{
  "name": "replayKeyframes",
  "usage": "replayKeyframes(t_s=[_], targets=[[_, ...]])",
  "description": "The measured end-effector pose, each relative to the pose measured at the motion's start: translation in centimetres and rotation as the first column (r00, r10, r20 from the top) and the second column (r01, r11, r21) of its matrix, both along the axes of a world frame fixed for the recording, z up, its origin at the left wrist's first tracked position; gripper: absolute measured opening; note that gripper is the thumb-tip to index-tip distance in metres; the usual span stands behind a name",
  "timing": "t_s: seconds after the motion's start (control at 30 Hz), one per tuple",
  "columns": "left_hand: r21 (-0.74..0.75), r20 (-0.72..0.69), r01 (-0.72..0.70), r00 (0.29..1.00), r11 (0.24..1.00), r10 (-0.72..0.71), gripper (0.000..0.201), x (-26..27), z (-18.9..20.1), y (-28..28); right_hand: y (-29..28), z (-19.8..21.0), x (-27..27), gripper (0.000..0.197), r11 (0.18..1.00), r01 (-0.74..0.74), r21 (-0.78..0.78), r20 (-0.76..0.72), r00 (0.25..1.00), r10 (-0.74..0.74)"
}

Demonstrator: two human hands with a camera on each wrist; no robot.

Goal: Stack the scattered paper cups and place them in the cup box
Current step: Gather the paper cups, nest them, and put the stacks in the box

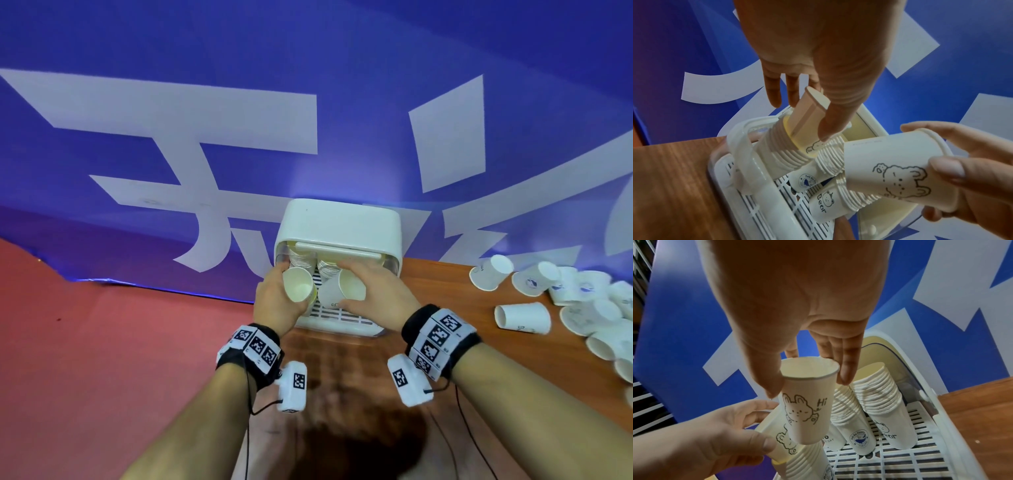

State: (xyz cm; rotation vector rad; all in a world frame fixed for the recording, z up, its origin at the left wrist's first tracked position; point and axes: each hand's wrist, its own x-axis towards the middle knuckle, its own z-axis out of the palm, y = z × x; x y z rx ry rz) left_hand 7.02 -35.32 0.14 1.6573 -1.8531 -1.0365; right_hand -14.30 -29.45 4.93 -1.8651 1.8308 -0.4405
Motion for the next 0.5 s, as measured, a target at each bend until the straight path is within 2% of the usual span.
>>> replayKeyframes(t_s=[0.27, 0.37, 0.5], targets=[[0.085, 0.150, 0.068, 0.985, 0.994, -0.080, 0.082, -0.5, -0.9, -0.8, -0.1, -0.9, 0.3, 0.072, 1.000, -0.018, 0.018, 0.043, 0.999, 0.018], [0.136, 0.177, 0.051, 0.981, 0.989, -0.075, 0.080, -0.4, -1.5, -0.8, -0.1, -1.1, 0.3, 0.072, 1.000, -0.023, 0.022, 0.049, 0.999, 0.022], [0.134, 0.204, 0.042, 0.976, 0.990, -0.069, 0.075, -0.4, -2.0, -0.8, -0.1, -0.9, 0.2, 0.073, 0.999, -0.022, 0.033, 0.066, 0.998, 0.019]])
